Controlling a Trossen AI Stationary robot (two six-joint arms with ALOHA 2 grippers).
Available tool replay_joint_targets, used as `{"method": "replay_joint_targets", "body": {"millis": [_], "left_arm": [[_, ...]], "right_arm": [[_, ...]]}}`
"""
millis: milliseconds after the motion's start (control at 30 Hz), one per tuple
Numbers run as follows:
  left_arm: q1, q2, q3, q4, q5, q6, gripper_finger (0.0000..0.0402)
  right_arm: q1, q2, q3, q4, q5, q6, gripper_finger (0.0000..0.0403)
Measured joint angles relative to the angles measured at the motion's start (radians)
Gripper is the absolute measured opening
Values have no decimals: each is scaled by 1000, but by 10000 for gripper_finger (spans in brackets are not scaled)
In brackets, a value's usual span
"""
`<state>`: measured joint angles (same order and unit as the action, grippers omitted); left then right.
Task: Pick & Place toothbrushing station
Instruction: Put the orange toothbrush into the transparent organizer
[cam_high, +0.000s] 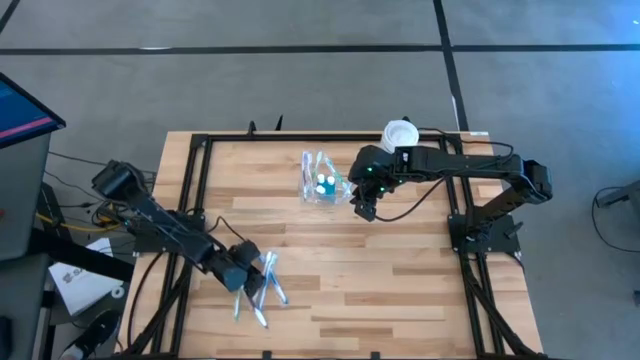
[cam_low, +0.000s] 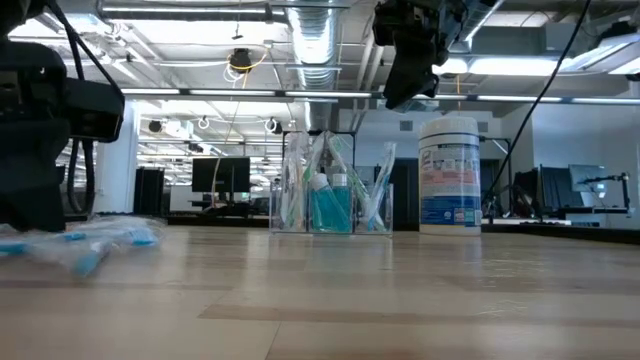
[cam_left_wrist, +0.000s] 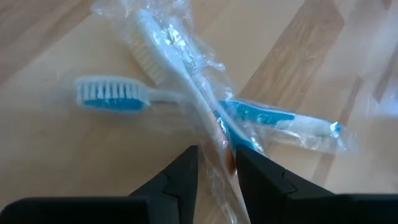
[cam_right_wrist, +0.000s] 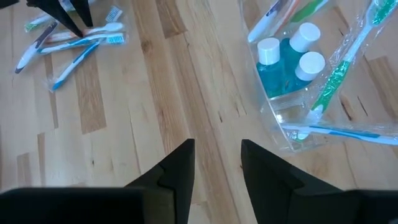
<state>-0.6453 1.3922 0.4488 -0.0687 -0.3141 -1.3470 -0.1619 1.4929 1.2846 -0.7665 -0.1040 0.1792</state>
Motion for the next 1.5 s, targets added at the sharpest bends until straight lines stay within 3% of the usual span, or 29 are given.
{"method": "replay_joint_targets", "body": {"millis": [200, 400, 533, 967, 1233, 1500], "left_arm": [[0, 24, 2, 20, 6, 2, 92], [0, -27, 0, 23, 25, 4, 20], [0, -48, 0, 24, -8, 13, 14], [0, -165, 0, 34, -222, 162, 11], [0, -285, 0, 63, -419, 365, 13], [0, -364, 0, 230, -566, 665, 12]], "right_arm": [[0, 0, 0, 4, 0, -4, 122], [0, 0, 0, 4, 0, -5, 122], [0, 0, 0, 5, 0, -6, 122], [0, 0, 0, 27, 0, -3, 122], [23, 0, 0, 132, -2, -3, 122], [76, 0, 0, 274, -3, -7, 122]]}}
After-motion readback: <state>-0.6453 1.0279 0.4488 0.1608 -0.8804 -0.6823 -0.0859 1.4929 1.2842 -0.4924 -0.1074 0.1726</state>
